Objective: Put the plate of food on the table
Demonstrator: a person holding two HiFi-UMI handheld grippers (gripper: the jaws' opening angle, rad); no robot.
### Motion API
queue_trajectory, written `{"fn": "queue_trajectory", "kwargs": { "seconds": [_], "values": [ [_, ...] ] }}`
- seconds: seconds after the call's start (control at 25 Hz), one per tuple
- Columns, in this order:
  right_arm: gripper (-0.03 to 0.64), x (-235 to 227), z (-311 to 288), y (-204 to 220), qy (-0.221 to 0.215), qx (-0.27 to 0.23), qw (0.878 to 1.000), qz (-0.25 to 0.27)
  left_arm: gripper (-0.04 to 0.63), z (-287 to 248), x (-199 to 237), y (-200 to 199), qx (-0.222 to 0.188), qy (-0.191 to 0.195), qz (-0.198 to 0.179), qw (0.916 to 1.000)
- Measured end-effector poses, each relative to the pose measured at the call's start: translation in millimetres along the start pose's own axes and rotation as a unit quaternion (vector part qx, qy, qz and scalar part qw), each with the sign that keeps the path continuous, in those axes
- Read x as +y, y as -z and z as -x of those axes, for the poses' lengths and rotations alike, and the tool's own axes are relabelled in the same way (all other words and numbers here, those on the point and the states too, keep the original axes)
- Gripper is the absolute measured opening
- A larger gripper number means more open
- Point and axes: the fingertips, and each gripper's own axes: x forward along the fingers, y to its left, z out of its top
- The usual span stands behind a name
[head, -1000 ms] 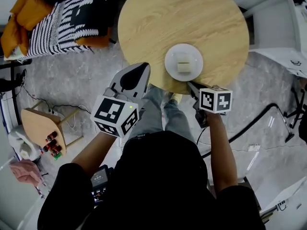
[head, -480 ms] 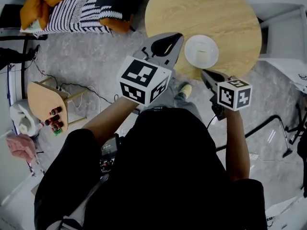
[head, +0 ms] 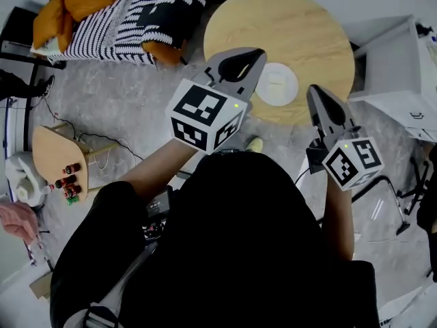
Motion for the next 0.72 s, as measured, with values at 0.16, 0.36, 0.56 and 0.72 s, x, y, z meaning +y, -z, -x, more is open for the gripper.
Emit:
{"fn": "queue_trajectory", "kwargs": {
  "seconds": [0.16,0.36,0.56,0.72],
  "values": [
    [0.009,-27,28,-31,0.062,-0.096,0.993,-0.037,0.006,7,0,-11,-0.019,-0.006,-0.009,0.9998],
    [0.009,-38,32,-30,0.081,-0.106,0.99,-0.04,0.005,19,4,-16,-0.032,-0.017,-0.01,0.9993],
    [0.009,-28,20,-32,0.076,-0.093,0.992,-0.029,0.006,26,10,-20,-0.04,-0.024,-0.011,0.9988],
    [0.009,-28,15,-34,0.066,-0.089,0.994,-0.02,0.006,27,10,-24,-0.046,-0.029,-0.013,0.9984]
  ]
}}
